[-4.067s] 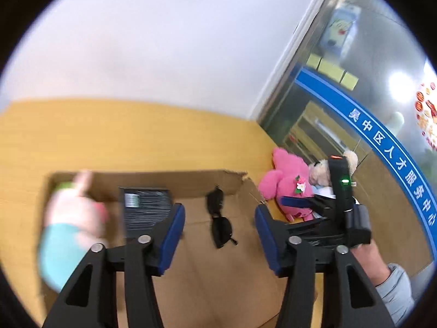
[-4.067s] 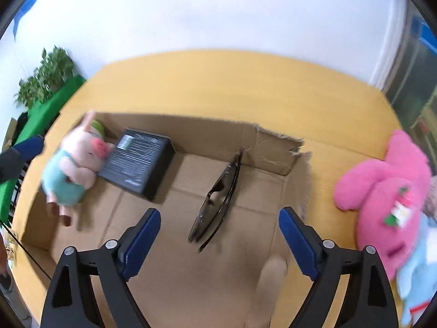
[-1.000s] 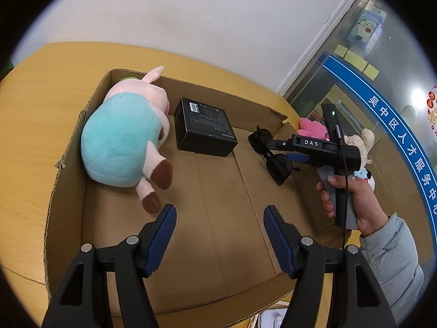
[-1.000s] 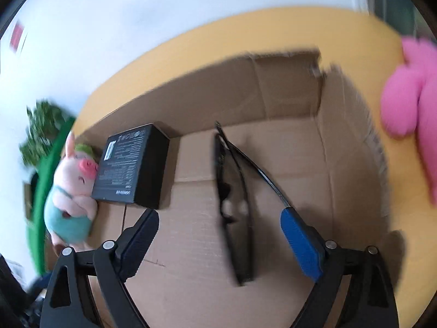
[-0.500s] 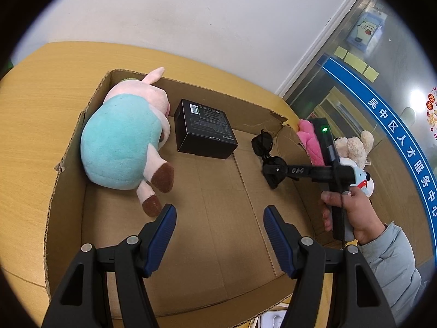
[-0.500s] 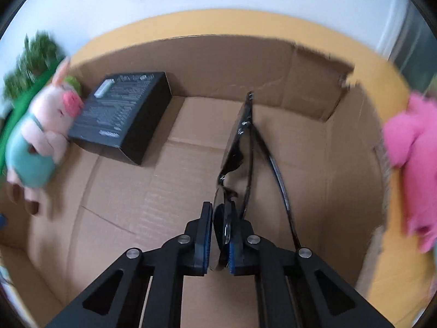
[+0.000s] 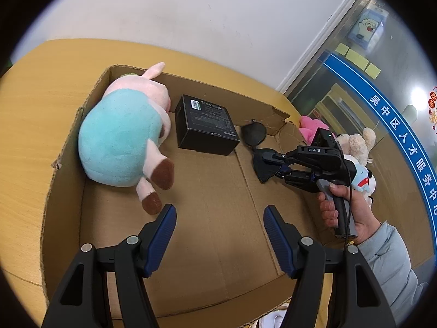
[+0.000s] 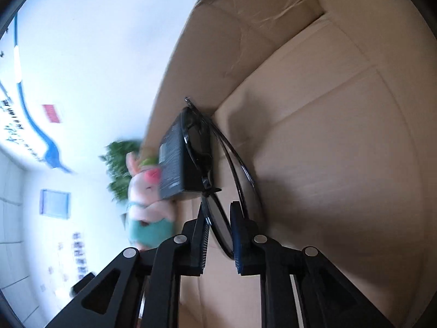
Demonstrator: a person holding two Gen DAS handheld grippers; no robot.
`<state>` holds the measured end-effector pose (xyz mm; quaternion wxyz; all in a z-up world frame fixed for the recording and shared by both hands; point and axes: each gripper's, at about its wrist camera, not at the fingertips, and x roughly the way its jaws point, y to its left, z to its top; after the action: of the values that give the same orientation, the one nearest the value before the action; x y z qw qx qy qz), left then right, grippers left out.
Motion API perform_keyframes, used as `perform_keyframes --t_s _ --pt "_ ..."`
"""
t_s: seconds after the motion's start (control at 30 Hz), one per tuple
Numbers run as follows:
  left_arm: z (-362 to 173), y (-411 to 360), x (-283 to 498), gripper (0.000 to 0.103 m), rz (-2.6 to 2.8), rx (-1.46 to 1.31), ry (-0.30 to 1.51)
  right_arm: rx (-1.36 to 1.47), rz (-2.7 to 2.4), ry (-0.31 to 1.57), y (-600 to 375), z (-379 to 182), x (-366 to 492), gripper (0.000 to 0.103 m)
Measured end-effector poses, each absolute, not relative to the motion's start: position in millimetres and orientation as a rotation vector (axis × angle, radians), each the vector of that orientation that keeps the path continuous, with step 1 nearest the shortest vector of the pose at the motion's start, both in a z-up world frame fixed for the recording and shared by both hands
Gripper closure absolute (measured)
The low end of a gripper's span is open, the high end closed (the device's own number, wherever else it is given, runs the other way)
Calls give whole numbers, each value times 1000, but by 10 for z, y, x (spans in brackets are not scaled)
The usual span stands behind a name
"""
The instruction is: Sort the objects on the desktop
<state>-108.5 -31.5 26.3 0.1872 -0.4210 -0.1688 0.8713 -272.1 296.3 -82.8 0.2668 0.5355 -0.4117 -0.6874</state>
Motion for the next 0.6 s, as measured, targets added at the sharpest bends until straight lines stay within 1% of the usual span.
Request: perform_keyframes --t_s 0.03,0.07,0.1,0.13,0.17,0.2,0.23,0.3,0.37,0.4,0.43,0.47,0.53,0.57,0.6 --pt "262 -314 -1089 37 2453 -1186 -476 1455 -1862 -1094 2938 -809 -2718 80" --pt "264 -312 -1095 37 2452 -1186 -476 1475 -1918 -1024 2890 -722 -2704 75" --pt "265 -311 -1108 37 2451 -1187 -471 1482 -1959 -968 2819 -669 -2691 62" --pt "266 -312 -1121 37 2451 -1188 -465 1487 -1996 -913 2761 -593 -2687 55" --pt "264 -318 -1134 37 2450 -1187 -459 1501 -2038 -845 2713 -500 -2676 41" --pt "265 -320 -1140 37 2449 -1187 -455 1517 -2098 -752 2658 -379 -2658 30" --pt "263 -327 -1147 37 2448 -1187 -454 1524 -2152 -666 2633 -310 -2632 28" --pt "262 -338 -1157 37 2451 -1185 -453 1519 -2290 -434 2544 -90 -2539 27" --pt "257 -344 -1174 37 2448 -1184 -462 1502 -2412 -202 2498 109 -2439 21" --pt "255 -340 -1177 37 2446 -1184 -466 1493 -2467 -67 2452 185 -2378 16" --pt "254 -329 -1181 37 2444 -1184 -467 1497 -2506 68 2345 204 -2340 8" --pt "258 -308 -1185 37 2444 -1183 -466 1505 -2531 218 2213 181 -2314 5" --pt "270 -276 -1187 37 2438 -1181 -460 1529 -2514 377 2092 87 -2319 4" --pt "278 -262 -1186 37 2435 -1180 -456 1556 -2472 386 2035 18 -2357 8" --pt "287 -253 -1184 37 2434 -1180 -452 1577 -2443 348 2098 -5 -2387 20"
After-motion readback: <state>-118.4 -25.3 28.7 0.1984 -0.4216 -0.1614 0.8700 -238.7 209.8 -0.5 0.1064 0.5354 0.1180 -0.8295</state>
